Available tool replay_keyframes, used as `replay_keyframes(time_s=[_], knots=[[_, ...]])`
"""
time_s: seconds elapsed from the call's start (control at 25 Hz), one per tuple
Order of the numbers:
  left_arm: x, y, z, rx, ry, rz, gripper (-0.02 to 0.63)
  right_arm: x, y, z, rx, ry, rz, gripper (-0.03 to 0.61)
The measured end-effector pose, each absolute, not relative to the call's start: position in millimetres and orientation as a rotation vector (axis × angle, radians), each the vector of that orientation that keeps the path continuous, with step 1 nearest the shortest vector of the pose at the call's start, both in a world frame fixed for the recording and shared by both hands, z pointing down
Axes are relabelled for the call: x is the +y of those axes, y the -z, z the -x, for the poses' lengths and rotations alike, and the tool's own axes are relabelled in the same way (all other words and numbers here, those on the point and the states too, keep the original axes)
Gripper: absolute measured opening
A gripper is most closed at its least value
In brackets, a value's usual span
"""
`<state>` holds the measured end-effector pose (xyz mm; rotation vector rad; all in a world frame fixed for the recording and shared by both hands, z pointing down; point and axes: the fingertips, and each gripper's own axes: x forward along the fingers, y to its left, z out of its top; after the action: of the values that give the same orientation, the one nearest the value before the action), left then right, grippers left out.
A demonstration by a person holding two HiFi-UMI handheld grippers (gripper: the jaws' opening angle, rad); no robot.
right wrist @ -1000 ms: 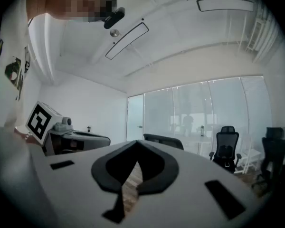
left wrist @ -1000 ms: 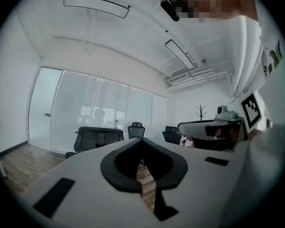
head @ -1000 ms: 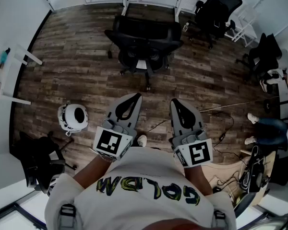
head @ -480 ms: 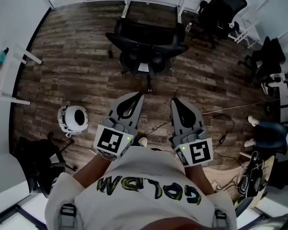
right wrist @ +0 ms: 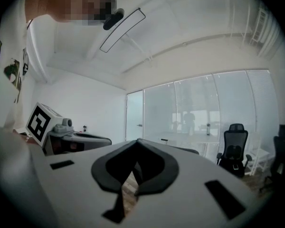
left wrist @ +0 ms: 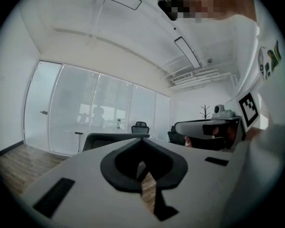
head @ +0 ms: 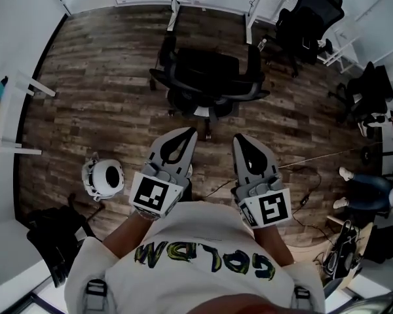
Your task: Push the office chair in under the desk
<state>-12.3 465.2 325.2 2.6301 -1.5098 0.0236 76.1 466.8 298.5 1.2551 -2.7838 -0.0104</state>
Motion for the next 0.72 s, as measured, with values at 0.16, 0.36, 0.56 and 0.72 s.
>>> replay_keyframes(time_s=[0.16,0.36,0.56,0.72], knots=[[426.7,-325.8,33.4,-1.499,-0.014,-2.630,0.011,429.6,-298.6,-54.5,-2.775,0.018,-1.256,0.011],[395.0,-334.8,45.2,-1.474,-0.062,-2.649,0.011,403.0,-303.8,-45.7,-2.755,0.030,-1.285,0.011],[381.4,-352.2,47.8,-1.433,-0.165,-2.685,0.028,388.8,-318.3,-58.5,-2.713,0.028,-1.304,0.017],[365.8,-371.6,53.8,-1.442,-0.312,-2.703,0.103,372.7,-339.2,-78.8,-2.626,0.080,-1.278,0.055]])
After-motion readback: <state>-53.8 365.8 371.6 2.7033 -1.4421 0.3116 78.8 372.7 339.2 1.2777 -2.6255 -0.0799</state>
